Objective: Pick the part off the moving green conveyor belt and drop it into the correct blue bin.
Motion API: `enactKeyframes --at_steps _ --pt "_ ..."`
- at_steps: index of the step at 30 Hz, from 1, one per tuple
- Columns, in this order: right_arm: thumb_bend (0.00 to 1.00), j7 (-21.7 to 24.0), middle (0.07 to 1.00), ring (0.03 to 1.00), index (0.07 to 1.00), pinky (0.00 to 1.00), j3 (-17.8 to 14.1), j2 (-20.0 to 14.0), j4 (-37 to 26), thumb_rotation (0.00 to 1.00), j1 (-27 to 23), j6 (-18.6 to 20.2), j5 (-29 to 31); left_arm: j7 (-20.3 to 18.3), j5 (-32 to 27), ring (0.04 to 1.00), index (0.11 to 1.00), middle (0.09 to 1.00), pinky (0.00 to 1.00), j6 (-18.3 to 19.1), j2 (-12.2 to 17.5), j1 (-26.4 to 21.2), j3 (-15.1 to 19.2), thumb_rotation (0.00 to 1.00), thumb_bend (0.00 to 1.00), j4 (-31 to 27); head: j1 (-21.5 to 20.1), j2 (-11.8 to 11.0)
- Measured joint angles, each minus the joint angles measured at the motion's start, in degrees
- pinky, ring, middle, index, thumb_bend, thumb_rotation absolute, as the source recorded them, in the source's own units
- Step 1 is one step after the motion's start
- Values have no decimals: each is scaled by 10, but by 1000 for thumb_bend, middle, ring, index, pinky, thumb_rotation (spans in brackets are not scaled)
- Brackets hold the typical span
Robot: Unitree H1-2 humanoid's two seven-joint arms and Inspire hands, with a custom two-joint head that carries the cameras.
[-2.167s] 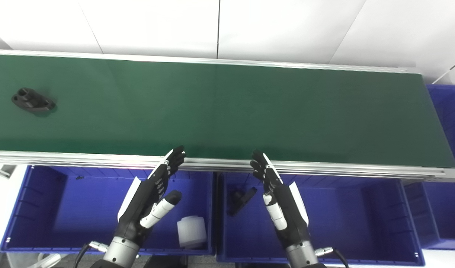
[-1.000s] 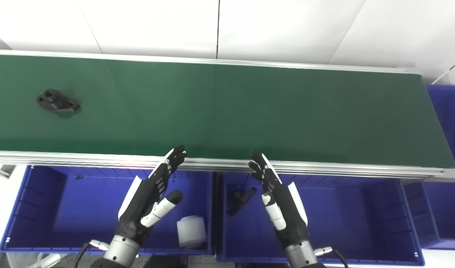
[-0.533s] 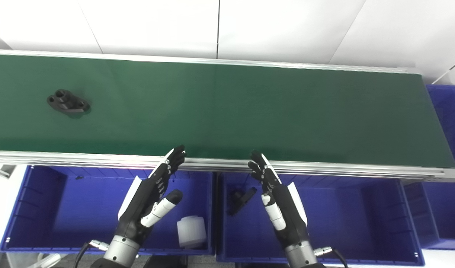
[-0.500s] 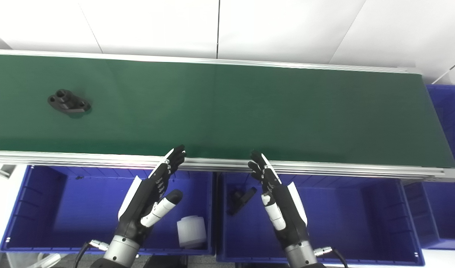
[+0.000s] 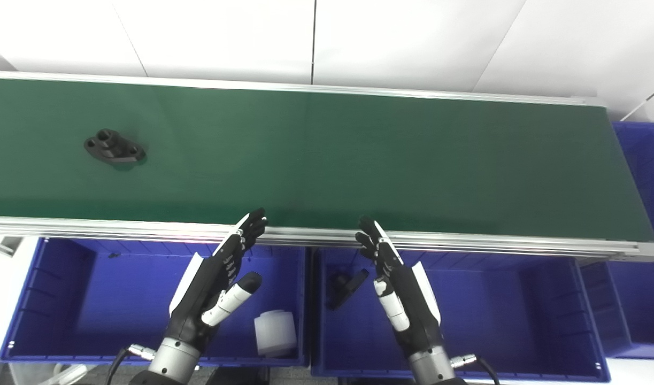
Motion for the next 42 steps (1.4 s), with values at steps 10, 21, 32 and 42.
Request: enactKeyframes --at_steps 10,21,32,42 --pt "865 0 956 928 955 916 0 0 4 1000 -2 0 0 0 1 946 929 930 978 0 0 0 0 784 695 0 1 -2" --pt "877 0 955 925 954 912 0 -1 9 1000 -2 0 0 -1 0 958 934 938 1000 1 1 -1 -1 782 704 0 4 -2" --pt "863 0 948 919 947 908 3 0 10 1000 -1 0 -1 -4 -4 955 937 935 997 1 1 0 0 790 706 1 -19 -18" --pt "843 -7 964 922 959 908 17 13 23 1000 2 0 -13 -12 -28 979 957 953 1000 0 16 2 10 793 710 7 -62 -33"
